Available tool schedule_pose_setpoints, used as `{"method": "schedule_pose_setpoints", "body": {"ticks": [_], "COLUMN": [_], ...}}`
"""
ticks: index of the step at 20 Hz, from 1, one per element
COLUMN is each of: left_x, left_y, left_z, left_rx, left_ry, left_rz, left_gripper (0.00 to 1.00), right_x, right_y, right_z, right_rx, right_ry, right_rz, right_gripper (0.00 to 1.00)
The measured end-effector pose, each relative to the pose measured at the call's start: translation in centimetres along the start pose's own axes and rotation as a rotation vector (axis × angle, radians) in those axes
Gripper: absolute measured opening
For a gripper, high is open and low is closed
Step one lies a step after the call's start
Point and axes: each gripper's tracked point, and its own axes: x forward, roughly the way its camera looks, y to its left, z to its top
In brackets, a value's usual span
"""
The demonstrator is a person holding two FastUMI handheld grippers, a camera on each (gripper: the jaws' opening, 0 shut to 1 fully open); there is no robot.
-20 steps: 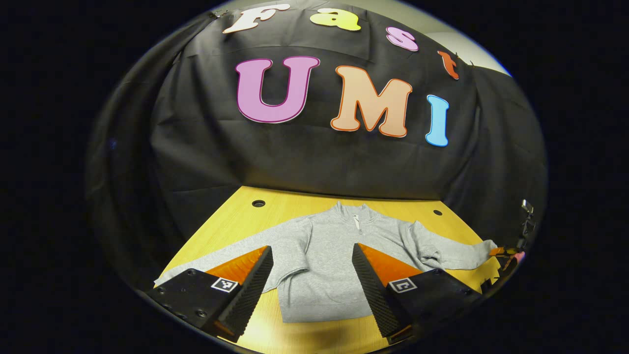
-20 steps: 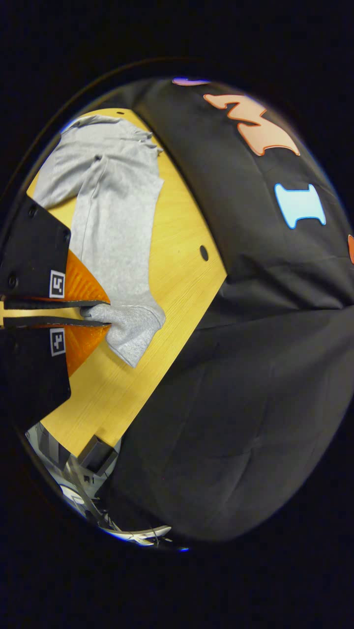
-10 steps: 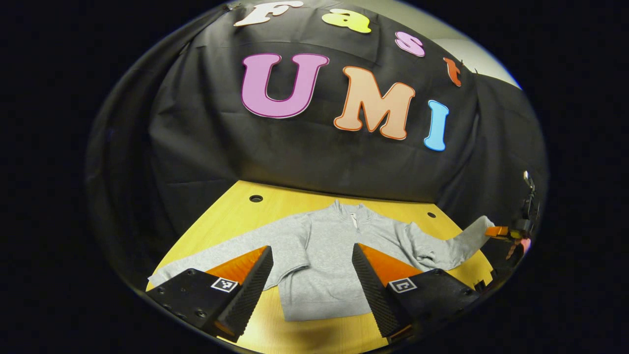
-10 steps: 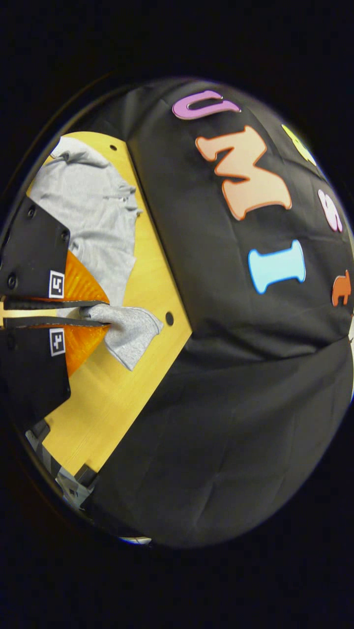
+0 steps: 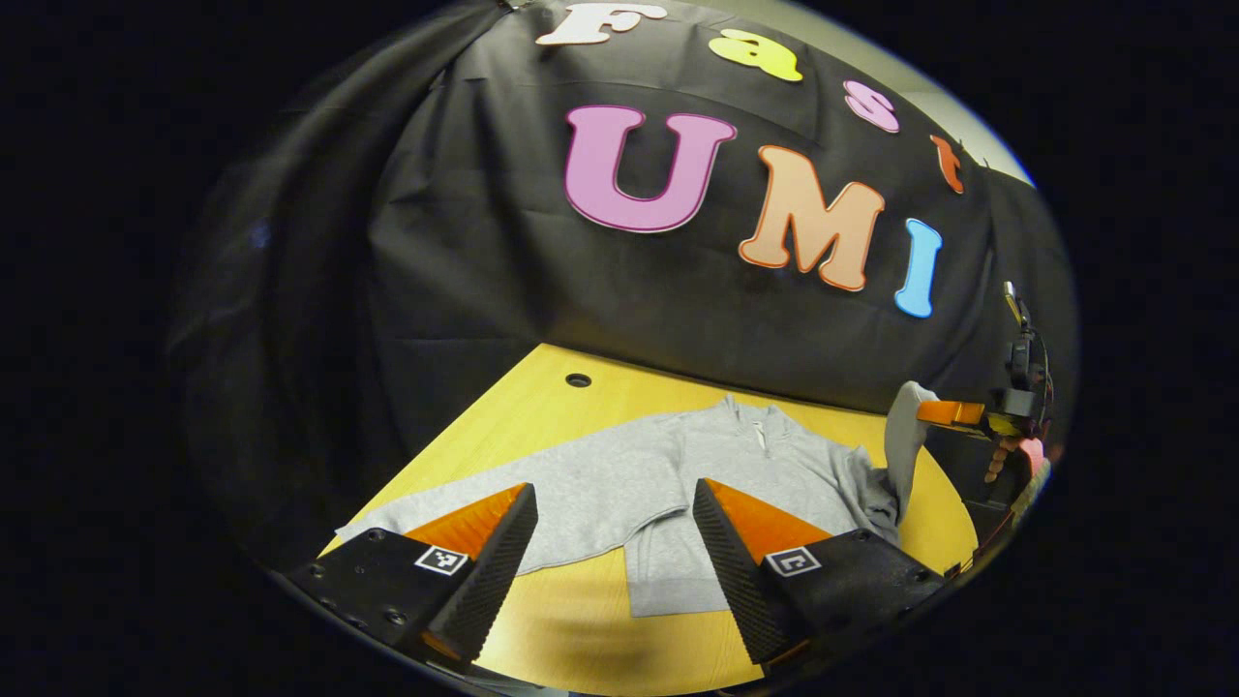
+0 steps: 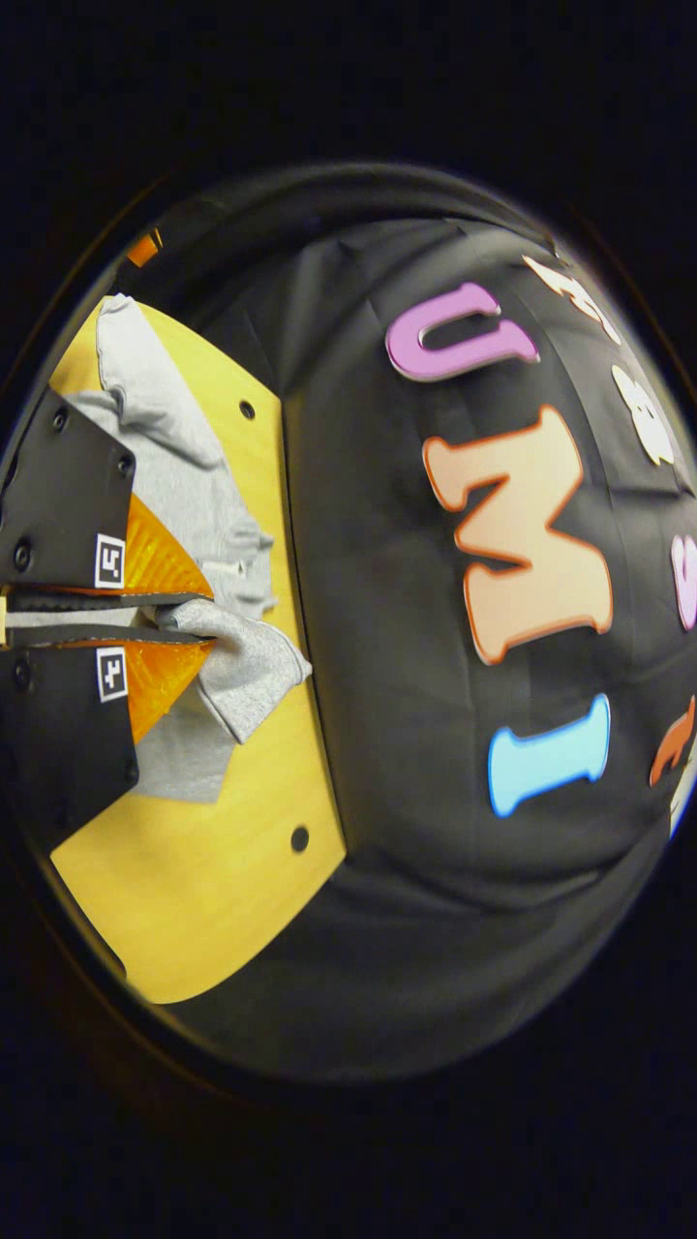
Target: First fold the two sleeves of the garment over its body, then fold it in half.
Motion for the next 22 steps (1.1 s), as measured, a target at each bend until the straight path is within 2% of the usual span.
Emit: {"method": "schedule_pose_setpoints", "body": {"ticks": [3,6,11,15,18,20,21,22], "left_x": [-0.7,-1.7,-2.7,-3.2,-3.5,-3.2,-3.0,-2.7], "left_y": [2.0,4.1,7.4,10.5,12.6,14.0,14.7,15.5], "left_z": [-0.9,-2.1,-3.8,-5.5,-6.7,-7.4,-7.8,-8.0], "left_rx": [-0.033,-0.05,-0.07,-0.079,-0.087,-0.098,-0.104,-0.106], "left_ry": [0.009,0.03,0.048,0.081,0.096,0.106,0.109,0.112], "left_rz": [0.053,0.11,0.184,0.241,0.276,0.294,0.303,0.313], "left_gripper": [0.95,0.95,0.95,0.95,0.95,0.95,0.95,0.95], "right_x": [2.1,3.7,6.7,9.7,12.2,12.7,12.9,13.2], "right_y": [5.9,12.3,21.0,25.6,26.9,27.5,27.8,27.8], "right_z": [-0.8,-1.6,-3.5,-7.0,-9.9,-11.5,-12.0,-12.1], "right_rx": [-0.077,-0.097,-0.136,-0.183,-0.25,-0.251,-0.239,-0.234], "right_ry": [0.032,0.06,0.089,0.152,0.177,0.203,0.213,0.209], "right_rz": [0.113,0.227,0.368,0.416,0.388,0.39,0.401,0.408], "right_gripper": [0.08,0.08,0.1,0.08,0.08,0.1,0.12,0.22]}}
